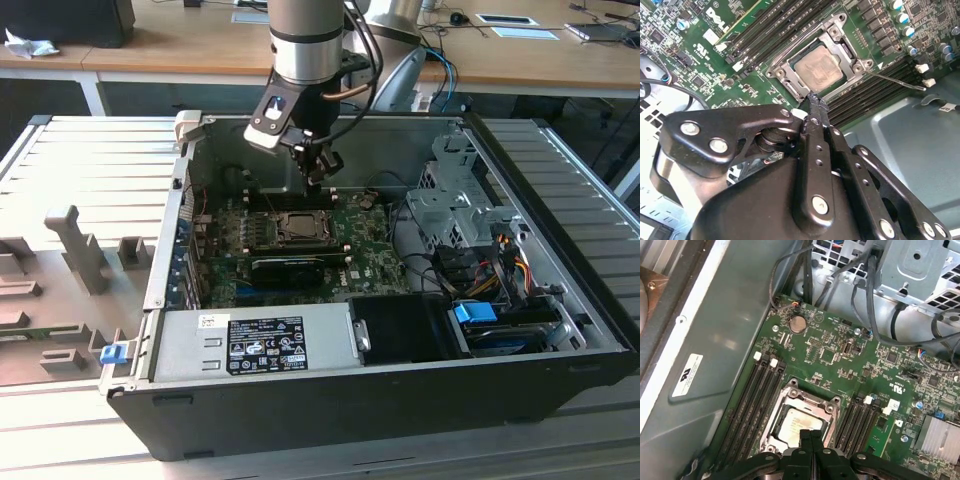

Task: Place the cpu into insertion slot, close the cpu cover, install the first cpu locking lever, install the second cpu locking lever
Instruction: 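Install the first cpu locking lever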

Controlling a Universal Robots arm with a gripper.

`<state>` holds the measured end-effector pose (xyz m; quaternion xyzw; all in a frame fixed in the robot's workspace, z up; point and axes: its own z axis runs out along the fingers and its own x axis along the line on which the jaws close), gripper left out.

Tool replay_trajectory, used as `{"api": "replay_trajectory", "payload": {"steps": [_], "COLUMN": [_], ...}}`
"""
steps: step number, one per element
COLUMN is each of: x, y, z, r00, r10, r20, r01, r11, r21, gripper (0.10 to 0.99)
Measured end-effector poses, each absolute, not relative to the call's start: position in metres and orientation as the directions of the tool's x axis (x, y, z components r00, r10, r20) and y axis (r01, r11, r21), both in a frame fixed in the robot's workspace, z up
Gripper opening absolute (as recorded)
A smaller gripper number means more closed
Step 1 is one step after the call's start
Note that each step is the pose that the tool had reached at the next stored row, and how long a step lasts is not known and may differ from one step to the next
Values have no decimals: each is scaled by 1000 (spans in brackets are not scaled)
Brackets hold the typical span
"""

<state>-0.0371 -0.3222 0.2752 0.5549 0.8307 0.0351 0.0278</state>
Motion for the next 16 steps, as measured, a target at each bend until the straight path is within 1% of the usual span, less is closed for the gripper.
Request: {"api": "replay_trajectory", "payload": {"steps": [10, 13, 16], "x": [-37, -39, -39], "y": [-322, -322, -322], "z": [275, 275, 275], "r00": [-425, -440, -499], "r10": [905, 898, 866], "r20": [-8, -13, -14], "r01": [901, 893, 861], "r11": [423, 439, 498], "r21": [90, 100, 101], "gripper": [106, 106, 106]}}
